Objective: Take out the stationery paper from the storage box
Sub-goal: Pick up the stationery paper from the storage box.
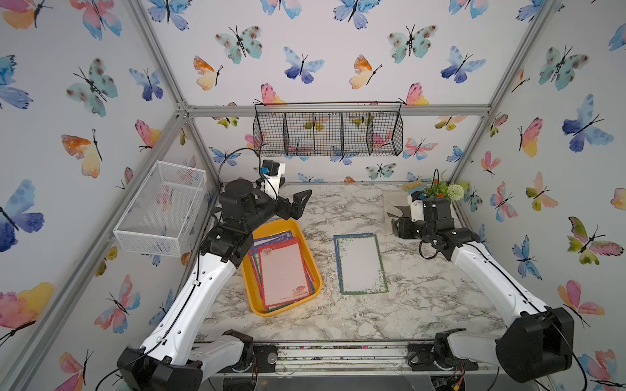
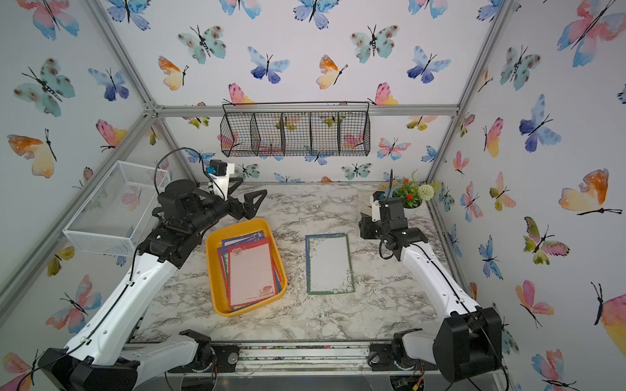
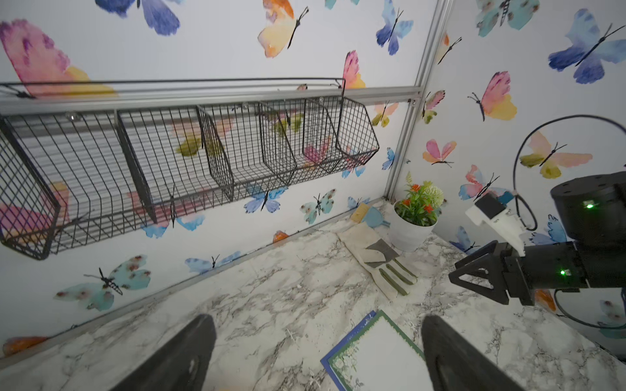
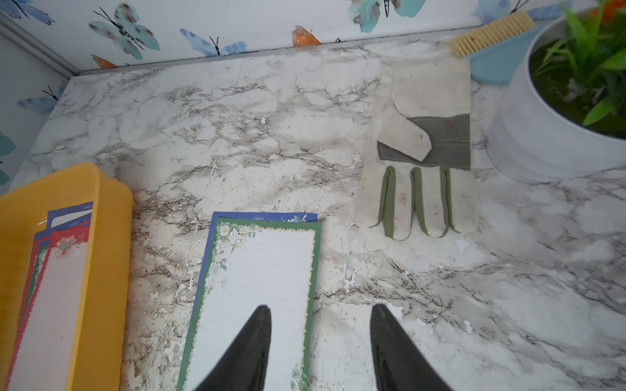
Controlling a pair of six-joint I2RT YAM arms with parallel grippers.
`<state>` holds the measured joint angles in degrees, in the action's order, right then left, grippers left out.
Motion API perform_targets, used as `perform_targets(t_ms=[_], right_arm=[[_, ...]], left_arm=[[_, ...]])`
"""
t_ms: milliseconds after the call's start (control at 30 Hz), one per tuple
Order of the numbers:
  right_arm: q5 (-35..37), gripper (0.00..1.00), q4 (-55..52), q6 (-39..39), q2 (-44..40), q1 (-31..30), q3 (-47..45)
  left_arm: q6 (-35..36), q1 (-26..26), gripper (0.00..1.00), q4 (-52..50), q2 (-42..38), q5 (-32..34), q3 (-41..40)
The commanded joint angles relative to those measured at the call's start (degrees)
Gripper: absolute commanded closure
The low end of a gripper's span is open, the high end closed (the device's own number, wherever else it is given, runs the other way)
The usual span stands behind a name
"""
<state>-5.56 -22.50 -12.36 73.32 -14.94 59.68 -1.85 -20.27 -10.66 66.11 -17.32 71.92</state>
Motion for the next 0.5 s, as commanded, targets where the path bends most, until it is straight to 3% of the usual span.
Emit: perform_targets(t_ms=[0,200,367,467], right_arm=[[-0.50,0.50,0.97,1.72,-0.30,0.25,0.14],[-5.96,0.52,3.52,-1.64,0.26,0.22,0.93],[-10.43,0.63,9.14,-5.93,0.87,-2.27,-0.96],[-9.93,0.65,9.76,-7.12,2.70,-5.28,-0.64]], left_arm=[[-2.49,-0.10,0.06,-12.53,1.86,4.93,-0.21],[-4.94,0.30,0.08,-17.26,1.33,10.98,-7.75],[-8.12,3.24,0.11,-17.80,1.70,10.62,-13.51],[-11.18,7.81,0.15,-17.52,2.71,7.75,-16.49]])
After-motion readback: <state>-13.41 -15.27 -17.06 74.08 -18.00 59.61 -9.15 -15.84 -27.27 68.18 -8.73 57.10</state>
